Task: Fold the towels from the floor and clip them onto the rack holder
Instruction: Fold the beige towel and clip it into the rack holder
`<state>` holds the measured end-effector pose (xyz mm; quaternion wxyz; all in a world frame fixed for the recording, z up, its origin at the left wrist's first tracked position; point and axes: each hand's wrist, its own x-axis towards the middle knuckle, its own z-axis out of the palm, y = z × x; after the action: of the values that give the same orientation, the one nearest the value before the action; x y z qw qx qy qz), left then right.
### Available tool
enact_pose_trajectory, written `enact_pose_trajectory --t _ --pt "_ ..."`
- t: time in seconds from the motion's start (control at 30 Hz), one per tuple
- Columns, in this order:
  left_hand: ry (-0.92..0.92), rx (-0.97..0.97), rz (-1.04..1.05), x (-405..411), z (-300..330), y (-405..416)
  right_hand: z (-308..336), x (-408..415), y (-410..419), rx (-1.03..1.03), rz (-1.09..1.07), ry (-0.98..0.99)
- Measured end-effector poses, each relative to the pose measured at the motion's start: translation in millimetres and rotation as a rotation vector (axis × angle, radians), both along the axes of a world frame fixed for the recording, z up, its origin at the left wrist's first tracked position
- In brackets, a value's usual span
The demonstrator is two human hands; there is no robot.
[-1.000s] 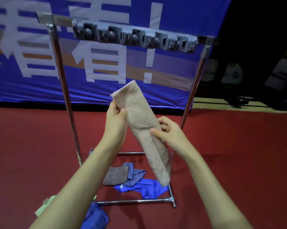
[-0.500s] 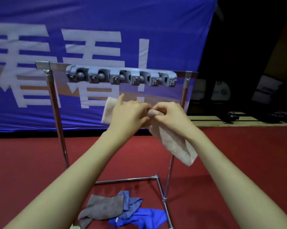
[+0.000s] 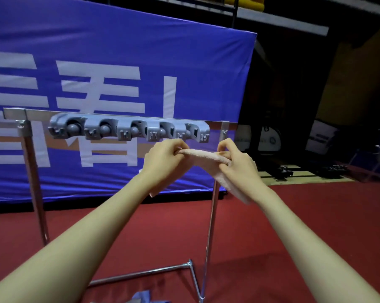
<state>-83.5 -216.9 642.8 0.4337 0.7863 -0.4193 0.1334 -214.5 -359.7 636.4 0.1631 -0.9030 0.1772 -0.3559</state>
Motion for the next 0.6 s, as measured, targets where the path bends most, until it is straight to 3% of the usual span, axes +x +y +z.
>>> enact_pose_trajectory --t 0.27,0.5,0.6 --pt "-0.179 -0.163 0.051 37 45 -64 52 36 -38 0.026 -0.065 -0.252" --pt "-0.225 -0.181 0.002 45 28 -88 40 67 -71 0.093 -0.082 -0.256" --pt "-0.244 -0.092 0.025 39 27 -94 35 75 -76 0.165 -0.074 -0.301"
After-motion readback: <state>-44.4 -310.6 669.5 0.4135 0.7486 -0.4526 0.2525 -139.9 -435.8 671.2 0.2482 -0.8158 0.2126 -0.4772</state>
